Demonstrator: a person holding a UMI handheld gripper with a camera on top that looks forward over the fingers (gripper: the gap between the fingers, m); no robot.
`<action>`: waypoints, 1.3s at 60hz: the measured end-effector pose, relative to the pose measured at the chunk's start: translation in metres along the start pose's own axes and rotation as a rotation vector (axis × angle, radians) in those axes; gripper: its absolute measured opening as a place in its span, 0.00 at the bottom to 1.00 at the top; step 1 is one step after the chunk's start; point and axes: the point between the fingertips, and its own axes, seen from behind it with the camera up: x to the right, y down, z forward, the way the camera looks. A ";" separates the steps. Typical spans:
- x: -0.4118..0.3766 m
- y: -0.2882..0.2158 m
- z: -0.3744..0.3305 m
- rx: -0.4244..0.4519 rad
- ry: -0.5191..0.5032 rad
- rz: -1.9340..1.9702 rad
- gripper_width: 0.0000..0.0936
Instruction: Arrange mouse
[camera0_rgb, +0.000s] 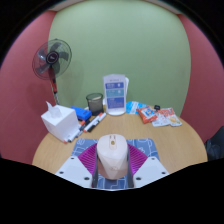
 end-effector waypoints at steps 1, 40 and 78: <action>0.001 0.007 0.006 -0.014 -0.002 0.001 0.42; 0.001 0.028 -0.102 -0.060 0.063 -0.046 0.90; -0.047 0.047 -0.338 0.029 0.148 -0.061 0.90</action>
